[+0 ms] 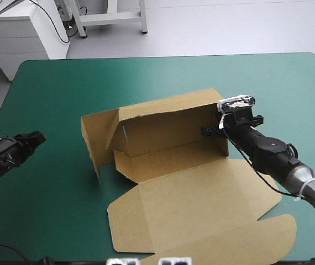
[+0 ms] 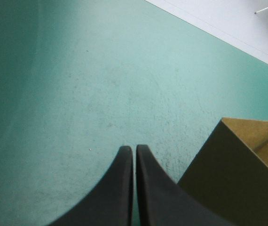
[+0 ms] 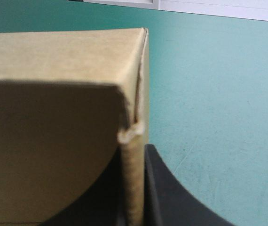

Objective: Fold the box

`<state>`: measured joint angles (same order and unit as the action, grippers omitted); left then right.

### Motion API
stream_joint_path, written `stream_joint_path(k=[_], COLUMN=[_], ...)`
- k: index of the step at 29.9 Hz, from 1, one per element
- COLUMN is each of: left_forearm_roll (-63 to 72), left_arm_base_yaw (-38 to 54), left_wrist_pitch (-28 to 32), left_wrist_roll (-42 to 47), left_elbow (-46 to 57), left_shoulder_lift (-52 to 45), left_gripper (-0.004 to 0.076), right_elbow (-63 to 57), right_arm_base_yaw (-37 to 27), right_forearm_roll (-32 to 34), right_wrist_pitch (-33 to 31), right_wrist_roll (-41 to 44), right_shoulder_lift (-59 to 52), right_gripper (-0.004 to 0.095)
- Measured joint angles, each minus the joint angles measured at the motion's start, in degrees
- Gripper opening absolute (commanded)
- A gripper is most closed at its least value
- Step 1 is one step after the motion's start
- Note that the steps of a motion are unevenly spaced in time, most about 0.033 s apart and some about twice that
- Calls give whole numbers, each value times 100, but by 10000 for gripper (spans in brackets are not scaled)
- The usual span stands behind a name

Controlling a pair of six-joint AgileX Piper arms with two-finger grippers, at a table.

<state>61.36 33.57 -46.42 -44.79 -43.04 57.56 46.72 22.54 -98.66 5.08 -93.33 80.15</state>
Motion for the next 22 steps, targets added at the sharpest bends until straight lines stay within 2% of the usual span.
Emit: stream_joint_path(k=[2,5,10,13,17,22], left_forearm_roll=[0,11,60,107,192,241], left_arm_base_yaw=[0,0,0,0,0,0], left_wrist_pitch=[0,7,7,14,21,14], left_wrist_roll=[0,0,0,0,0,-17], left_elbow=[0,0,0,0,0,0], left_shoulder_lift=[44,87,93,115,198,261], left_gripper=[6,6,6,6,6,6], right_elbow=[0,-13,56,161,524,1356], right_arm_base_yaw=[-40,-287,-783,-990,-1118,-1118], right_forearm_roll=[124,529,1932,3000,4742,7027], right_wrist_pitch=[-92,-567,-1358,-1629,-2038,-2973], right_wrist_roll=[103,470,1930,3130,5018,7164], right_shoulder_lift=[20,75,141,141,154,301], right_gripper=[-18,-18,-17,-12,-12,-12])
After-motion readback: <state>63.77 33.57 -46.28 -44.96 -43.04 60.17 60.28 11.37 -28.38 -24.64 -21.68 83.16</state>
